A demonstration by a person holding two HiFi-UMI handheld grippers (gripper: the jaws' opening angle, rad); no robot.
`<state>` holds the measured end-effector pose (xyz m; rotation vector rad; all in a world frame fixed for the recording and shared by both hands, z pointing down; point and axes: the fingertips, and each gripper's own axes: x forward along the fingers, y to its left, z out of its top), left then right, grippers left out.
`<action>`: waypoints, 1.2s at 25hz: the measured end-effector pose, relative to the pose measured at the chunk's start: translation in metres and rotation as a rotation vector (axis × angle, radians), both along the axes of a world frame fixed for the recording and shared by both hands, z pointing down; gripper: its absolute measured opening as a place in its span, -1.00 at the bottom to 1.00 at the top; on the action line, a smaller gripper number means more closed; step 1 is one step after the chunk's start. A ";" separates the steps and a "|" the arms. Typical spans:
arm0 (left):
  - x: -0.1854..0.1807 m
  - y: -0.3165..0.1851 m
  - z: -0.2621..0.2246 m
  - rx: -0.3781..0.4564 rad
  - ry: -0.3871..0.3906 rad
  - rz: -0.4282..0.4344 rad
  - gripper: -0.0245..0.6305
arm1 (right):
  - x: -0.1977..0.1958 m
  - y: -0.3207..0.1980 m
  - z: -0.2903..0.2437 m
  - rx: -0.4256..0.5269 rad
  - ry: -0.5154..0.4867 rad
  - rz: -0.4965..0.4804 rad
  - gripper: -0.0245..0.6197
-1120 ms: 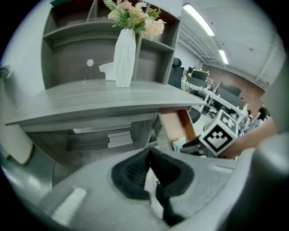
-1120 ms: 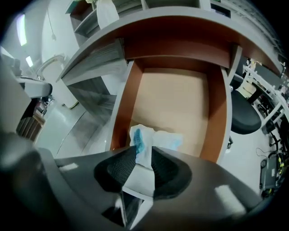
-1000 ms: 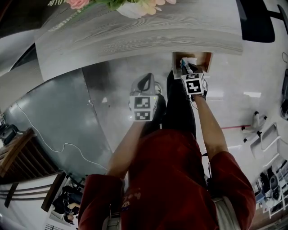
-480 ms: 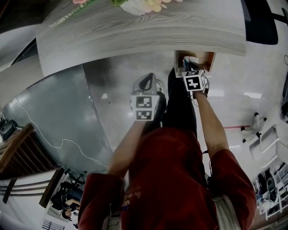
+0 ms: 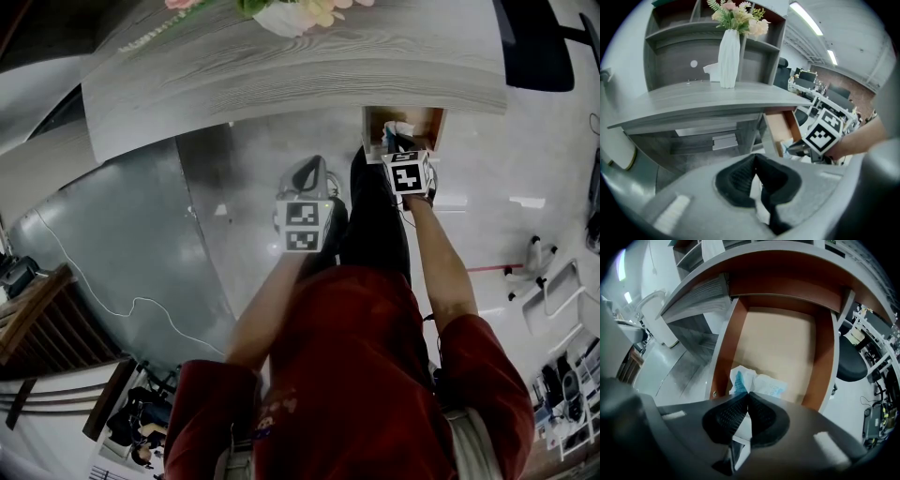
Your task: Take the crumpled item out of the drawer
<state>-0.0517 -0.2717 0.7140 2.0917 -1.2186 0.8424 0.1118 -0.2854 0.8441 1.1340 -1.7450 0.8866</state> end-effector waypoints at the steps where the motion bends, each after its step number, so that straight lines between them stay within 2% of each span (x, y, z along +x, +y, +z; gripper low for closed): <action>1: 0.000 0.000 -0.001 0.002 0.000 0.001 -0.93 | 0.000 0.000 -0.002 0.002 -0.003 0.004 -0.91; 15: -0.004 0.011 -0.029 0.054 0.032 0.011 -0.93 | -0.001 0.015 -0.062 0.072 -0.005 0.035 -0.91; 30: -0.034 0.041 -0.080 0.142 0.062 0.011 -0.93 | -0.014 0.057 -0.154 0.210 -0.028 0.089 -0.91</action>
